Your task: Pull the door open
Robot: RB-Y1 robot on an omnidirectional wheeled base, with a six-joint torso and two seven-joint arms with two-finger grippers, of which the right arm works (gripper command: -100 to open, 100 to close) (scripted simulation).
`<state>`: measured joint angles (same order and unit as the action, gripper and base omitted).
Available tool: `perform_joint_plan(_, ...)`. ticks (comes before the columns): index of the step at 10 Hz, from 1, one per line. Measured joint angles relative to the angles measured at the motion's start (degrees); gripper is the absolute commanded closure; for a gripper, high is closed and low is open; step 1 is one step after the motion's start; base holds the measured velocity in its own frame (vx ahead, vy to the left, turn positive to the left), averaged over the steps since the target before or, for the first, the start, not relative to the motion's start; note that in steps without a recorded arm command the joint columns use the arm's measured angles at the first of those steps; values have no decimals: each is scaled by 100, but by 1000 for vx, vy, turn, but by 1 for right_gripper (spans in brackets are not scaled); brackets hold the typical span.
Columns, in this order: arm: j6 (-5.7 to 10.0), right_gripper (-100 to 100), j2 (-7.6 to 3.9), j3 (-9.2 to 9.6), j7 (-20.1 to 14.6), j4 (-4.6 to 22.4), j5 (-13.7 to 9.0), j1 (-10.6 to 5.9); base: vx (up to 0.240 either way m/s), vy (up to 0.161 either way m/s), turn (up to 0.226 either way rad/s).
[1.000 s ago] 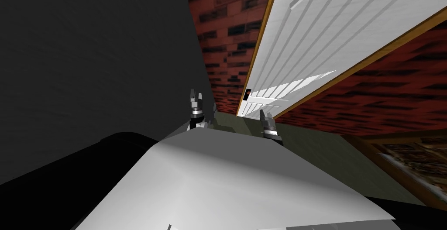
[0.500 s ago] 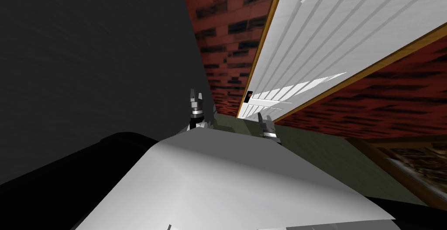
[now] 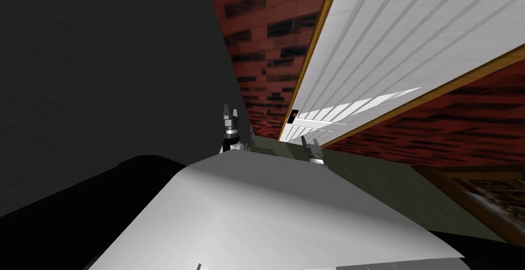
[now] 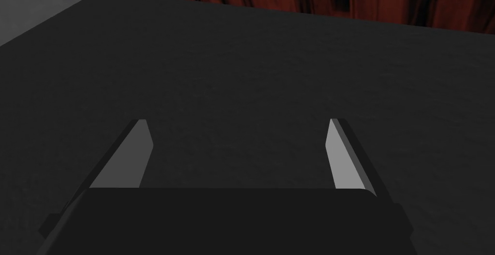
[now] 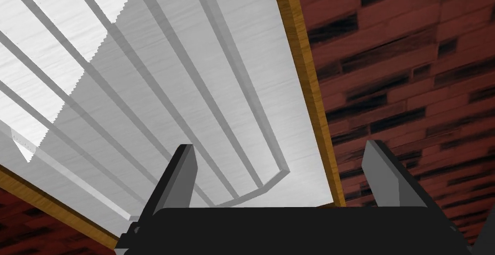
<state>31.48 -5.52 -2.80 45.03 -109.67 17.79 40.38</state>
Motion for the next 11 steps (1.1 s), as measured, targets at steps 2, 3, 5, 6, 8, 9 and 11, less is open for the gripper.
perform_joint_plan(2,34,-100,-8,-25,195,112,59,55,165,22,-27)
perform_joint_plan(3,52,-100,25,-9,325,165,112,97,186,-13,-32)
perform_joint_plan(5,107,-100,14,-50,552,325,176,142,216,11,-30)
perform_joint_plan(6,126,-100,13,-67,656,404,208,151,204,20,-29)
perform_joint_plan(8,184,-100,47,-73,881,544,282,202,213,27,-38)
perform_joint_plan(9,184,-100,48,-79,979,566,317,252,223,28,-46)
perform_joint_plan(11,236,-100,77,-92,1171,693,376,293,200,-12,-35)
